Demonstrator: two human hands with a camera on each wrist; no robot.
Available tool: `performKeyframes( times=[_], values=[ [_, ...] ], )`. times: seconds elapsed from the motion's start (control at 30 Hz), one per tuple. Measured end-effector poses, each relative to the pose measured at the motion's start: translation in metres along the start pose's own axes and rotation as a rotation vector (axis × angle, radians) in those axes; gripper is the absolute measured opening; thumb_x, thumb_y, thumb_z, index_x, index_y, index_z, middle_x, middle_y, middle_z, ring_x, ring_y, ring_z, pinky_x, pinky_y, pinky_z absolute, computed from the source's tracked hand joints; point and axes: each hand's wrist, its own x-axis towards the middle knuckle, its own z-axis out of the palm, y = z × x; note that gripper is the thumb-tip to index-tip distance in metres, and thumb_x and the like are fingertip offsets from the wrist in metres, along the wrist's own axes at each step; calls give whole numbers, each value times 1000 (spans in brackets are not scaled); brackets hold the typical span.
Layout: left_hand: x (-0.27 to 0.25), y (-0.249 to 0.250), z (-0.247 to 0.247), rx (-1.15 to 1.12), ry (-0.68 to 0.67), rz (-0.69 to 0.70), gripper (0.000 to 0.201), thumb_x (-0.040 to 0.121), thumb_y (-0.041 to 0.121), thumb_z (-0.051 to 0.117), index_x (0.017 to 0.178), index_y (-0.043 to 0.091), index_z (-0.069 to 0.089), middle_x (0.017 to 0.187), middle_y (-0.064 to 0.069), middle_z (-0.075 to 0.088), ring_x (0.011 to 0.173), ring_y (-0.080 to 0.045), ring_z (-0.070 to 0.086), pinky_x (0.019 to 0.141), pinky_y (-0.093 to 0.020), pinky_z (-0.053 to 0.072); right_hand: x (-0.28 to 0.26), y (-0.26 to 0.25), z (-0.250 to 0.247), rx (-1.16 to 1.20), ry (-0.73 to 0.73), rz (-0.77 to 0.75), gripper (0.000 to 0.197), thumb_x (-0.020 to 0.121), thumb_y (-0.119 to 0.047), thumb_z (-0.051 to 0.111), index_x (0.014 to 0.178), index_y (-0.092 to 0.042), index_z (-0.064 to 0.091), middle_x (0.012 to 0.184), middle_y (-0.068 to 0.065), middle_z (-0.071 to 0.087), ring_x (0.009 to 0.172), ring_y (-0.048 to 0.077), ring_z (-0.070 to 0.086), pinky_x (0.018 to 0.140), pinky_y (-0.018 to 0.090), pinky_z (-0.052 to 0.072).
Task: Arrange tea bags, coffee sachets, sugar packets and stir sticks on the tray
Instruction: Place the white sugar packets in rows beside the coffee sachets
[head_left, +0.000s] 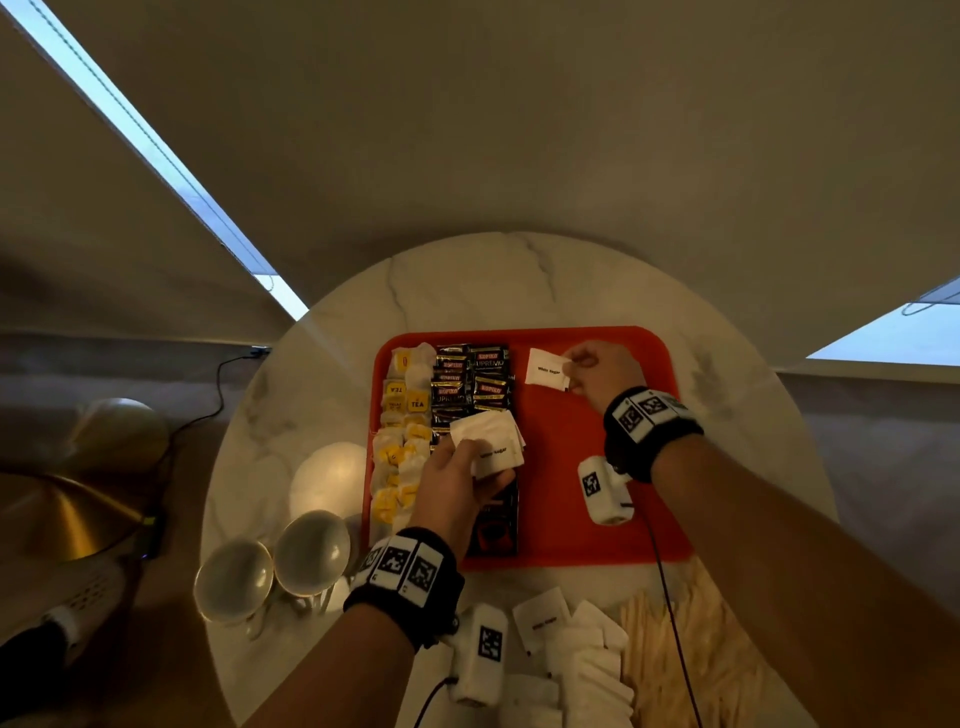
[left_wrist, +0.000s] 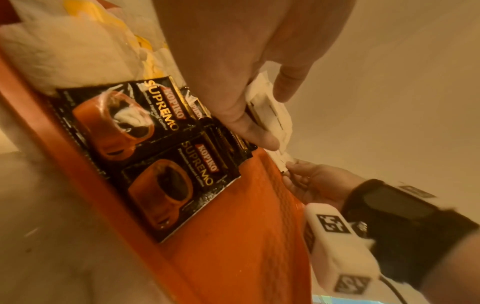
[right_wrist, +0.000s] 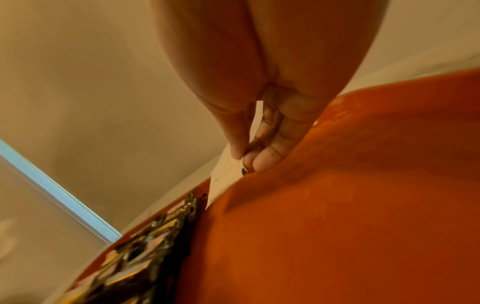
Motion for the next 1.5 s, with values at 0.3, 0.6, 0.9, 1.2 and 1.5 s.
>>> performKeyframes(
  times=[0.3, 0.6, 0.9, 1.2, 1.5],
  values=[
    [26, 4, -11, 35, 22, 74, 30, 98, 6, 59, 127, 14, 63, 119, -6, 71, 108, -24, 70, 80, -33, 61, 45, -10, 24, -142, 30, -33, 9, 89, -15, 74, 96, -14, 68, 83, -5, 64, 77, 10, 61, 61, 16, 43],
    [28, 9, -6, 35, -31, 114, 31, 98, 9, 62, 128, 17, 62, 119, -5, 74, 109, -24, 72, 85, -35, 61, 22, -14, 16, -29, 118, -23, 16, 90, -26, 73, 100, -18, 64, 88, -8, 63, 80, 4, 60, 66, 17, 45],
    [21, 11, 10, 59, -22, 181, 34, 95, 14, 68, 128, 14, 61, 122, -11, 71, 109, -26, 72, 84, -35, 61, -73, -17, 22, 182, -243, -146, 16, 87, -31, 76, 99, -24, 68, 94, -2, 71, 84, 14, 70, 69, 23, 58],
    [19, 13, 14, -41, 48, 143, 21, 103, 16, 56, 124, 12, 57, 121, -14, 69, 96, -27, 75, 72, -29, 62, -52, -6, -4, 165, -90, -128, 10, 99, -13, 60, 105, -14, 67, 100, 0, 70, 80, 12, 70, 60, 14, 53],
    [22, 11, 14, -35, 54, 111, 20, 101, 15, 59, 122, 15, 61, 125, -14, 66, 103, -28, 73, 78, -34, 62, 33, 10, -22, -154, 45, 30, 8, 98, -18, 61, 97, -23, 67, 101, 1, 71, 91, 19, 67, 78, 30, 56]
  ],
)
